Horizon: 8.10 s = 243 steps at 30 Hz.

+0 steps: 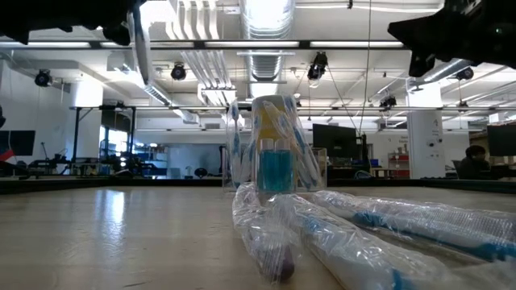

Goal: Pick & Place toothbrushing station
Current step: Put the blue toothbrush into the transparent organizer, then put the violet toothbrush into the transparent organizer

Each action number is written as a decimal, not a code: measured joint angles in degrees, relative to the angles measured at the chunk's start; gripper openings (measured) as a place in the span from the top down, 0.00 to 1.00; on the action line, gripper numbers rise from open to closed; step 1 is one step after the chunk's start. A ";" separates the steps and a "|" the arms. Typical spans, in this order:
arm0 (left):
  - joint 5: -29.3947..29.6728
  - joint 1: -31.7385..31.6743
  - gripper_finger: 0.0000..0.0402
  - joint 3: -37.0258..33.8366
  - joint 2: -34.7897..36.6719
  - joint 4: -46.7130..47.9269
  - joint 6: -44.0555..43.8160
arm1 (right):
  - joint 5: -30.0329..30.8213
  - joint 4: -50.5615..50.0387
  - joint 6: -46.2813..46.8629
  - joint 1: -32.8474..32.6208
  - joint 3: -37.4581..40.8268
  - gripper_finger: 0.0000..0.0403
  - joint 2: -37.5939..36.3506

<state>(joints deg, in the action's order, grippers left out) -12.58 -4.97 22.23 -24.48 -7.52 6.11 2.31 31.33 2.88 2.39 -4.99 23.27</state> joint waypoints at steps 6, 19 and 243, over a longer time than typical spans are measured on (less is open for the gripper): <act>2.59 0.00 0.95 -4.46 5.15 -1.75 -1.06 | 0.03 3.76 -0.12 0.00 4.11 0.98 -2.45; 6.77 -4.08 0.95 -6.81 -6.27 -26.35 -4.30 | 0.26 1.83 -1.23 0.01 4.50 0.98 -0.13; -7.52 -13.43 0.98 -21.50 12.73 -1.26 -3.69 | 10.09 -80.14 61.33 -30.70 -66.83 0.93 64.60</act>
<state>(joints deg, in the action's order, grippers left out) -20.10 -18.41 0.73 -11.75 -8.78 2.42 12.40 -48.81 64.22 -28.31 -71.82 87.87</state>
